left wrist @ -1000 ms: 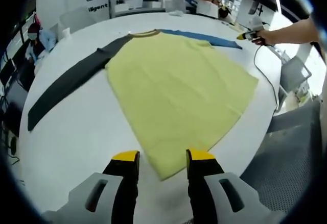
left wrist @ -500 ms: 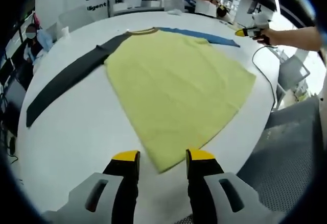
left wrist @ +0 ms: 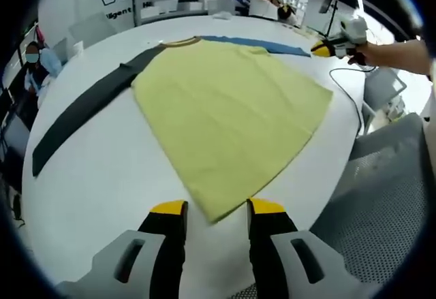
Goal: Fold the garment on the visible template until the final outline fits inside the template.
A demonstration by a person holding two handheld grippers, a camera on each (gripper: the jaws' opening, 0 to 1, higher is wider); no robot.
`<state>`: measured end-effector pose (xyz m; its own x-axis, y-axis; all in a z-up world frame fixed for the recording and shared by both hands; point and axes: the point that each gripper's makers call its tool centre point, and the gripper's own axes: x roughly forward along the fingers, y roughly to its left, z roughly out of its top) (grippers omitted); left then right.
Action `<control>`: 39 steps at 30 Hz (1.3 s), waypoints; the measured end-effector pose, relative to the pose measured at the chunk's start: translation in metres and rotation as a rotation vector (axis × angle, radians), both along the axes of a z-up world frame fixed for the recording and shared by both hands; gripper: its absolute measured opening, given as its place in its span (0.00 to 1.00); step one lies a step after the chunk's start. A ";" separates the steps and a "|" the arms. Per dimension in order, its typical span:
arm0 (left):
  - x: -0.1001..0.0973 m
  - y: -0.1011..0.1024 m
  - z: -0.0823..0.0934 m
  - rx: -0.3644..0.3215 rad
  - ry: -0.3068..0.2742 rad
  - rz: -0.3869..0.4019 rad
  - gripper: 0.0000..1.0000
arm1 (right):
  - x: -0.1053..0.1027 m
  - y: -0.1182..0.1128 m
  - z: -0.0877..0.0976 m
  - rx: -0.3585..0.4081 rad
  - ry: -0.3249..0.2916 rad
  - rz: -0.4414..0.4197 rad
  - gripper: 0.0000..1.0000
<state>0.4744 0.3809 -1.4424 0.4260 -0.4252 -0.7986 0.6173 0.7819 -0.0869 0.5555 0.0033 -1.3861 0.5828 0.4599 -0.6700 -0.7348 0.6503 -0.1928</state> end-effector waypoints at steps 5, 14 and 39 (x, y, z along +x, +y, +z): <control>-0.003 0.002 0.000 0.004 -0.006 -0.017 0.33 | -0.022 0.025 -0.007 -0.005 0.016 0.060 0.03; -0.004 0.005 0.002 0.011 -0.023 -0.038 0.30 | -0.055 0.052 -0.026 -0.038 0.046 0.154 0.04; -0.002 0.010 -0.002 0.061 -0.047 -0.096 0.05 | -0.092 0.047 -0.045 -0.111 0.087 0.219 0.09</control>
